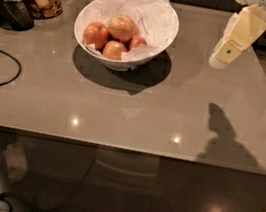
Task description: Pick apple from white bowl
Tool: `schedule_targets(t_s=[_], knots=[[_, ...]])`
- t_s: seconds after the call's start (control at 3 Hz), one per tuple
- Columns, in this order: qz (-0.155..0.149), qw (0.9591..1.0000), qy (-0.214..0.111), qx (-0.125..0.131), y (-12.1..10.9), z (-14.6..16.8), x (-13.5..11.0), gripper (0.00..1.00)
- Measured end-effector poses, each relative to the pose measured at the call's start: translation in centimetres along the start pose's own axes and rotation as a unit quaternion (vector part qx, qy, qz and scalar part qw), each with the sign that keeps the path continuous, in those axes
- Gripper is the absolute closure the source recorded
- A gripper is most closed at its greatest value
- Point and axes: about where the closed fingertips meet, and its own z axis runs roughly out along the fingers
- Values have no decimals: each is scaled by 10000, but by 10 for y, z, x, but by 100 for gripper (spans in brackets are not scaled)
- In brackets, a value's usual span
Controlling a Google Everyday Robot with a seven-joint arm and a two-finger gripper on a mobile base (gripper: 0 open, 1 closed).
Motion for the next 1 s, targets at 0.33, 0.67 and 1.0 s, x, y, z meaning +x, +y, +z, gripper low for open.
schedule_targets(t_s=[0.33, 0.67, 1.0], knots=[[205, 9989, -405, -98, -7, 8, -17, 0], [278, 9958, -773, -396, -30, 36, -64, 0], [260, 9955, -842, -339, -34, 36, -70, 0]])
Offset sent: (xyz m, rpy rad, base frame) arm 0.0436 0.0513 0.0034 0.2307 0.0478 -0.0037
